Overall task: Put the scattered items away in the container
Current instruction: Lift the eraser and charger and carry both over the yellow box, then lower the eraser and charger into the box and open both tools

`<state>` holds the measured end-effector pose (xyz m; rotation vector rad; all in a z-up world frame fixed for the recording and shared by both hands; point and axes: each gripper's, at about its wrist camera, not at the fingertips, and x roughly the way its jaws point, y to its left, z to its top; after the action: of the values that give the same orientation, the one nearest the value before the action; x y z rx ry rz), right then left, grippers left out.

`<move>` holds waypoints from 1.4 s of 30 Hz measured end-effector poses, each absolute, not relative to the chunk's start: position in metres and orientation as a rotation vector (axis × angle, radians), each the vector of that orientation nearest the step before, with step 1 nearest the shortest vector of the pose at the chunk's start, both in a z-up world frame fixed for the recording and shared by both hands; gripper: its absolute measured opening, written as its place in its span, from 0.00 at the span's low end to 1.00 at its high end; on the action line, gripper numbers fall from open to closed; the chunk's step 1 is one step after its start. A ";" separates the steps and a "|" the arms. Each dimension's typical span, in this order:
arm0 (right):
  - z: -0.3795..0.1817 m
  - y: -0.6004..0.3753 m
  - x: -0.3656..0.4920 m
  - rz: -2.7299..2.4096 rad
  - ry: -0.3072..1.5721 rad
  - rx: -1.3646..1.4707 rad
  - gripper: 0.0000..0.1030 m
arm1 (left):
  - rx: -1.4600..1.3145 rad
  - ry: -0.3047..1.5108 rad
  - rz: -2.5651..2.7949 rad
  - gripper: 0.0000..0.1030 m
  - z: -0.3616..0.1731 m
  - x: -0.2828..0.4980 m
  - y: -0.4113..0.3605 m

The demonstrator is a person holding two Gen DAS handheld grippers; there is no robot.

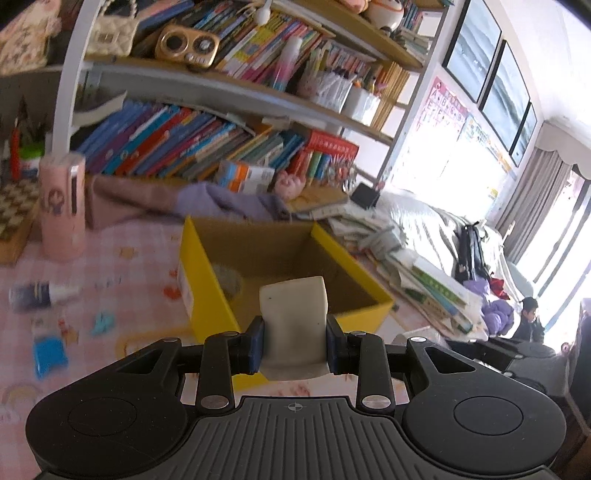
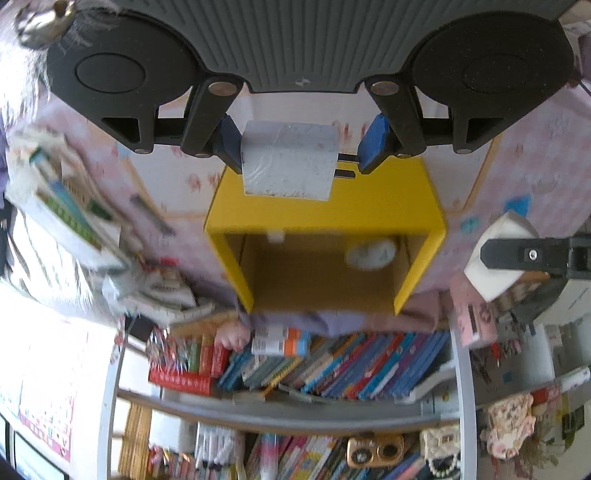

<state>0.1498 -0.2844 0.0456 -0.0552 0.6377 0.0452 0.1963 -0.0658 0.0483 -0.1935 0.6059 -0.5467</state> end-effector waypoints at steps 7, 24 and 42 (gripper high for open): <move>0.067 -0.307 0.198 0.089 0.581 -0.099 0.61 | -0.174 0.583 -0.524 0.30 0.059 0.232 -0.085; 0.048 -0.333 0.288 0.269 0.606 -0.205 0.61 | -0.113 0.614 -0.382 0.30 0.042 0.286 -0.137; -0.005 -0.321 0.358 0.467 0.800 -0.350 0.61 | 0.028 0.777 -0.328 0.30 -0.011 0.330 -0.177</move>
<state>0.3580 -0.3214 -0.0046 -0.3500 0.7999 0.4675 0.3296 -0.1766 -0.0114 0.0279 0.7773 -0.3278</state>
